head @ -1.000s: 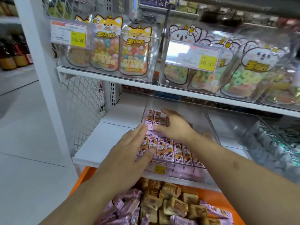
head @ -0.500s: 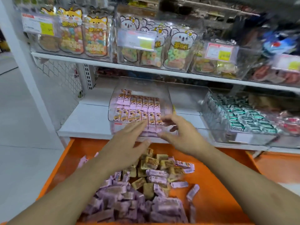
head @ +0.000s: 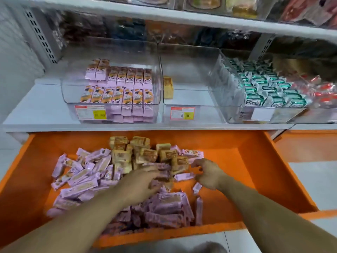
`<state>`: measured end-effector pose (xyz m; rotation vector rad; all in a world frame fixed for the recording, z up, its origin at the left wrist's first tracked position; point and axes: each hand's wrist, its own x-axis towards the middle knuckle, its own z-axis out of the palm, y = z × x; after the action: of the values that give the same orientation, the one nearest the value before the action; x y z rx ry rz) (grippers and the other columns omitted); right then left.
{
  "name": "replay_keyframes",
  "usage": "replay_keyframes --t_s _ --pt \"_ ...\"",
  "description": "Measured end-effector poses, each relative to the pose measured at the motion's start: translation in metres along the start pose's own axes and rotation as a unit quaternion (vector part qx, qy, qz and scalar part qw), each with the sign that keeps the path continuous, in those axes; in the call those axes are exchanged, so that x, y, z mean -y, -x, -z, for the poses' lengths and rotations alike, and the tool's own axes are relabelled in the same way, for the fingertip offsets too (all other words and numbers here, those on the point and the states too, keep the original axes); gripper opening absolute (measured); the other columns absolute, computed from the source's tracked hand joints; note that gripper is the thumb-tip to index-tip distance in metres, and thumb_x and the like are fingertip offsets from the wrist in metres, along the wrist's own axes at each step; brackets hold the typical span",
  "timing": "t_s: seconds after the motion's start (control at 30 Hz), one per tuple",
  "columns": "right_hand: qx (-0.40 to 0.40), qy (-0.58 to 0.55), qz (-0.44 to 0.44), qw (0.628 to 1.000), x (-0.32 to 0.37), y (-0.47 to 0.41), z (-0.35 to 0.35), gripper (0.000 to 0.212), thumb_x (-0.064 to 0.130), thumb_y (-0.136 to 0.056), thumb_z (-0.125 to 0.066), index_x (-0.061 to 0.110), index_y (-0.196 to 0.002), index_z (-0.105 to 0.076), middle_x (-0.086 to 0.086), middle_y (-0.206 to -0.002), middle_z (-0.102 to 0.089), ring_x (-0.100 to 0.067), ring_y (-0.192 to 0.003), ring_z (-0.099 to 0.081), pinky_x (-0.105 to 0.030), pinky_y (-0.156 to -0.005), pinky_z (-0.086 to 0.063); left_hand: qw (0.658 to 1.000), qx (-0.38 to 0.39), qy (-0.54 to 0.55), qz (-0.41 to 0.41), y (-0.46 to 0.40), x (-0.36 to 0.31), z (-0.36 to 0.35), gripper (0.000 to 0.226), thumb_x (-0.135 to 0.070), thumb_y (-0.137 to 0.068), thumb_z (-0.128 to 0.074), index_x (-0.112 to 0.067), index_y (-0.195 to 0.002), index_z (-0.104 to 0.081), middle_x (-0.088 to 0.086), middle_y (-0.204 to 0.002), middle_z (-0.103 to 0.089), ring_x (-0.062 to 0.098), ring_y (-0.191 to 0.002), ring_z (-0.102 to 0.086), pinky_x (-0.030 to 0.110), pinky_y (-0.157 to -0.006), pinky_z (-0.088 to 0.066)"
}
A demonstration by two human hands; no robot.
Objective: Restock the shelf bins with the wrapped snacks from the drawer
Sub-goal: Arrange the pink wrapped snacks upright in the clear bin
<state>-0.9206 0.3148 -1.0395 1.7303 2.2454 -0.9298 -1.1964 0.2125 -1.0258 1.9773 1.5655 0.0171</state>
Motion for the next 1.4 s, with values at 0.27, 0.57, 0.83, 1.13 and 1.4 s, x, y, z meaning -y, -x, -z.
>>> replay_keyframes --t_s 0.27,0.57,0.83,1.13,1.4 --pt "0.140 0.182 0.003 0.973 -0.072 -0.066 -0.037 0.053 0.023 -0.088 -0.076 0.036 -0.139 -0.064 -0.001 -0.156 -0.047 -0.026 -0.148 -0.039 -0.033 -0.117 -0.038 0.996 0.029 -0.086 0.012 -0.053 0.030 -0.045 0.054 -0.028 -0.098 -0.069 -0.031 -0.149 -0.052 -0.008 -0.141 -0.043 0.020 -0.129 -0.044 0.041 -0.107 -0.045" --pt "0.112 0.211 0.002 0.971 -0.088 -0.073 -0.047 0.029 0.029 -0.093 -0.070 0.027 -0.122 -0.067 -0.008 -0.133 -0.063 -0.028 -0.131 -0.054 -0.029 -0.101 -0.043 0.998 -0.002 -0.046 0.036 -0.064 0.030 -0.056 0.042 -0.025 -0.093 -0.075 -0.038 -0.130 -0.059 -0.016 -0.130 -0.044 0.013 -0.124 -0.040 0.034 -0.105 -0.042" --pt "0.102 0.075 -0.004 0.992 -0.035 -0.040 0.014 0.027 0.030 -0.088 -0.082 0.026 -0.108 -0.063 0.000 -0.109 -0.069 -0.021 -0.100 -0.068 -0.042 -0.090 -0.059 0.989 -0.017 0.124 0.082 -0.023 0.011 0.014 0.031 -0.029 -0.095 -0.075 -0.043 -0.117 -0.060 -0.009 -0.147 -0.056 0.005 -0.103 -0.065 0.016 -0.078 -0.050" --pt "-0.065 -0.155 0.157 0.973 0.093 0.071 0.108 0.040 0.036 -0.071 -0.095 0.031 -0.098 -0.065 0.010 -0.086 -0.060 -0.015 -0.079 -0.060 -0.034 -0.073 -0.051 0.971 -0.079 0.225 0.035 0.068 -0.029 0.141 0.037 -0.058 -0.072 -0.086 -0.050 -0.105 -0.071 -0.022 -0.104 -0.070 -0.001 -0.096 -0.065 0.033 -0.093 -0.054" --pt "-0.174 -0.281 0.216 0.919 0.171 0.159 0.122 0.033 0.014 -0.084 -0.087 0.029 -0.107 -0.068 0.011 -0.104 -0.063 0.003 -0.088 -0.060 -0.015 -0.075 -0.043 0.767 -0.201 0.609 0.038 0.130 -0.060 0.168 0.029 -0.007 -0.086 -0.079 -0.004 -0.112 -0.069 0.010 -0.098 -0.078 0.024 -0.087 -0.075 0.046 -0.079 -0.064"
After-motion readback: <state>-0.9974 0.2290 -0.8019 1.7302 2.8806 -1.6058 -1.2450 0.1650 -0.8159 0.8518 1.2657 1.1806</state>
